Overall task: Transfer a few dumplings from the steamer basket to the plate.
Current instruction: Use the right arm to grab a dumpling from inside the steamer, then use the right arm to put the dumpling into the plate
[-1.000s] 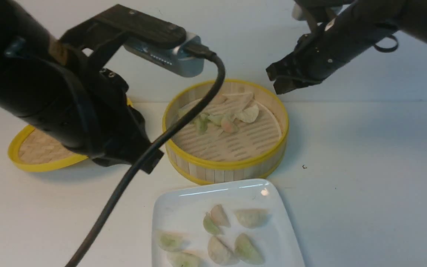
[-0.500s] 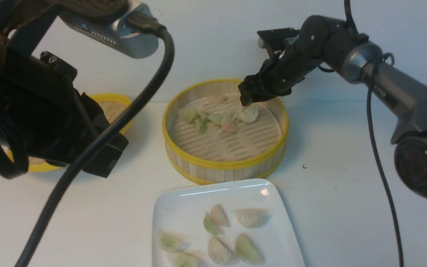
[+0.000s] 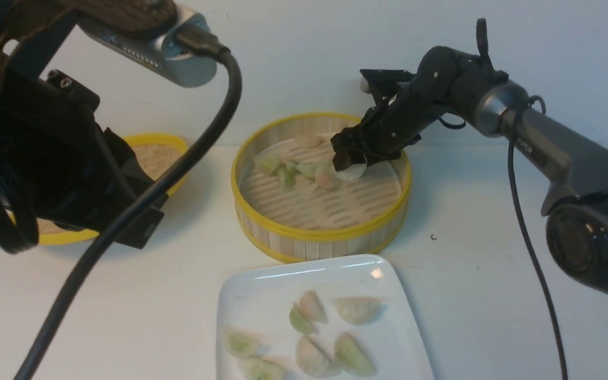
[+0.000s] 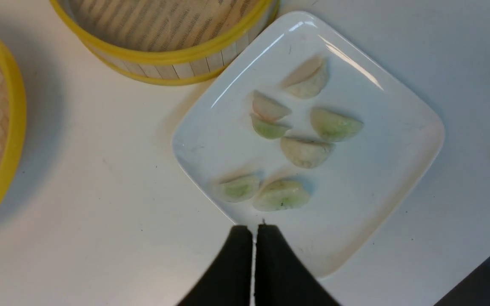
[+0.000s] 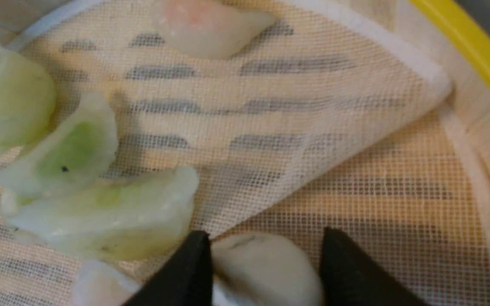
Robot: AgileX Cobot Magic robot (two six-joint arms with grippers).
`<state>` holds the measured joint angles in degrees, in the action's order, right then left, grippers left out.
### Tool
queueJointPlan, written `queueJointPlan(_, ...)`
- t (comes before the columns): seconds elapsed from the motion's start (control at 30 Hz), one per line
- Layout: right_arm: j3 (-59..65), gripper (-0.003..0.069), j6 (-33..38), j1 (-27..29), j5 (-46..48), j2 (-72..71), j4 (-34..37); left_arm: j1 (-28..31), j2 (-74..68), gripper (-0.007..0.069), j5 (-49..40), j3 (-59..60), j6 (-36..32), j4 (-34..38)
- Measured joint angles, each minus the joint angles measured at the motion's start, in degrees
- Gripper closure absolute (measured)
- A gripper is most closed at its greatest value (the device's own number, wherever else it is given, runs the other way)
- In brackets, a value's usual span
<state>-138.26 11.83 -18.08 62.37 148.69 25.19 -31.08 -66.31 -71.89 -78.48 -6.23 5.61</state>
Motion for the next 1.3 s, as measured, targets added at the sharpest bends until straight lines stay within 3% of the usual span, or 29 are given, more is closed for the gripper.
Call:
queueJointPlan(0.03,0.0,0.0392,0.0,0.0,0.0,0.0,0.0,0.0,0.0,0.0631,0.0,0.0,0.0,0.0)
queueJointPlan(0.07,-0.55,0.0466,-0.06,0.0,1.42,-0.23,-0.61,0.0,0.0,0.0631,0.0,0.0,0.0,0.0)
queueJointPlan(0.1,-0.82,0.0482,-0.06,-0.1,2.25,-0.45,-1.27,0.0,0.0,0.0631,0.0,0.0,0.0,-0.05)
queueJointPlan(0.33,-2.01,0.0482,-0.58,-0.1,8.98,-4.69,-9.37,0.0,0.0,0.0631,0.0,0.05,0.12,-0.48)
queueJointPlan(0.53,2.47,0.0482,-1.39,-0.15,9.11,-16.09,-9.95,0.0,-0.05,0.0631,0.0,0.05,0.22,-0.4)
queueJointPlan(0.67,12.37,0.0482,-1.33,-0.57,9.11,-25.76,-9.9,0.0,-0.05,0.0631,0.0,0.05,0.22,-0.4)
queueJointPlan(0.83,36.94,0.0482,1.5,-4.07,8.92,-44.72,-7.92,0.0,0.19,0.0631,0.0,0.05,0.22,0.56)
queueJointPlan(0.93,52.89,0.0482,2.15,-9.07,8.21,-53.25,-5.51,0.0,0.38,0.0631,0.0,0.05,-0.15,2.04)
queueJointPlan(1.1,69.4,0.0482,1.62,-16.78,0.0,-56.57,-4.33,0.0,0.38,0.0631,0.0,0.05,-0.55,3.48)
queueJointPlan(1.3,76.41,0.0475,1.41,-23.3,-10.85,-52.26,-4.16,0.0,0.38,0.0631,0.0,0.05,-0.61,3.59)
